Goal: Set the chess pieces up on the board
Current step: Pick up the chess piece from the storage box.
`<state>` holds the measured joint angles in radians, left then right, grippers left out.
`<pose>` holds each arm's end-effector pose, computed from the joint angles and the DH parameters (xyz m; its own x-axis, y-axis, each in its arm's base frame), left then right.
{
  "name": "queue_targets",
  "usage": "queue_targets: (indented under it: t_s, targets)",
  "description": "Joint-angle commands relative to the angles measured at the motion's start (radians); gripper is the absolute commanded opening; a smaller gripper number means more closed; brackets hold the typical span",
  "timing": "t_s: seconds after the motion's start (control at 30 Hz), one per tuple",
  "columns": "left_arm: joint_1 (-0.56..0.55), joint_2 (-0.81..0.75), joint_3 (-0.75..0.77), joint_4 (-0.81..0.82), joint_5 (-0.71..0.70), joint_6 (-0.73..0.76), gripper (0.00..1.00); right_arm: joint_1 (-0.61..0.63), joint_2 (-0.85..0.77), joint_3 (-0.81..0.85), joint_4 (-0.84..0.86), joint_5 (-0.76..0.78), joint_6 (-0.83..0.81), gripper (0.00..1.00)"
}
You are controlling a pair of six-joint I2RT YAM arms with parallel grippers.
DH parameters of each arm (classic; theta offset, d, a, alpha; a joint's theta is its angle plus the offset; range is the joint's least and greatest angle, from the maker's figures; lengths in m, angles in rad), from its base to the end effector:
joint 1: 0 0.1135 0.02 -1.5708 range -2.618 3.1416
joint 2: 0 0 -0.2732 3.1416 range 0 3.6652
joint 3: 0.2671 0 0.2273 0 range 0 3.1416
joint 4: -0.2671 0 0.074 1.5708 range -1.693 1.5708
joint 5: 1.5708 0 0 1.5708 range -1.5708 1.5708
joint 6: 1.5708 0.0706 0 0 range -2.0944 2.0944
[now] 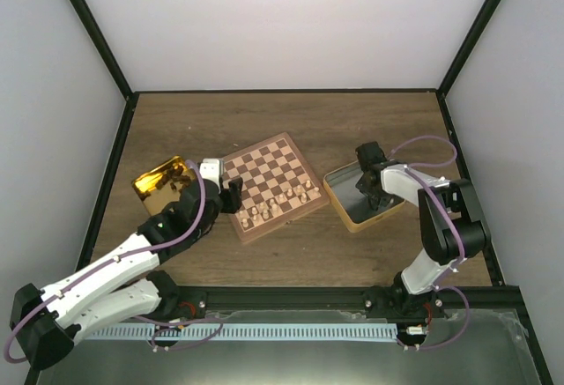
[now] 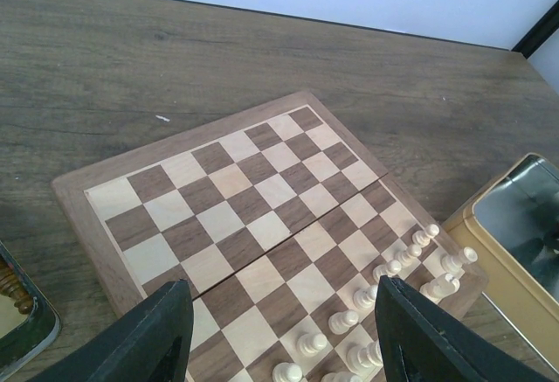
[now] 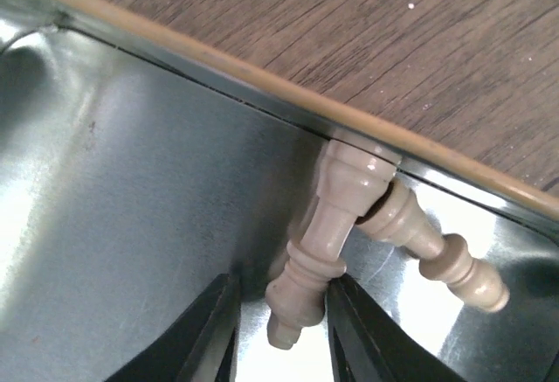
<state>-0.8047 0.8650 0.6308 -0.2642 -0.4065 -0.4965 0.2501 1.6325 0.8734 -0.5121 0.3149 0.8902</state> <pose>0.1532 -0.1190 0.2625 -0.4920 -0.1197 -0.8623 0.2124 0.9441 -0.2522 0.2756 0.0478 0.1440 -0.6966 0.5848 -0.4157 0.6271 0.7777 0.0432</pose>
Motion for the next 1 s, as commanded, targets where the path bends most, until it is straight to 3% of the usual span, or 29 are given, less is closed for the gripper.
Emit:
queue_targets:
  t_s: [0.0, 0.17, 0.37, 0.5, 0.7, 0.97]
  targets:
    - [0.006, 0.002, 0.007, 0.019, -0.001, 0.006, 0.59, -0.023, -0.005, -0.006, 0.017, 0.029, 0.014, 0.32]
    - [0.007, 0.0, 0.007, 0.016, -0.003, 0.006, 0.59, -0.04, 0.007, -0.016, 0.047, 0.022, -0.005, 0.34]
    - [0.007, 0.003, 0.009, 0.015, -0.002, 0.003, 0.59, -0.045, -0.009, -0.019, 0.061, -0.022, -0.026, 0.12]
    - [0.009, 0.005, 0.009, 0.015, 0.007, -0.002, 0.59, -0.045, -0.068, -0.029, 0.098, -0.113, -0.115, 0.03]
    - [0.009, 0.02, 0.017, 0.026, 0.046, -0.016, 0.59, -0.045, -0.202, -0.082, 0.205, -0.307, -0.243, 0.03]
    - [0.009, 0.065, 0.054, 0.032, 0.145, -0.057, 0.61, -0.045, -0.336, -0.126, 0.305, -0.515, -0.291, 0.03]
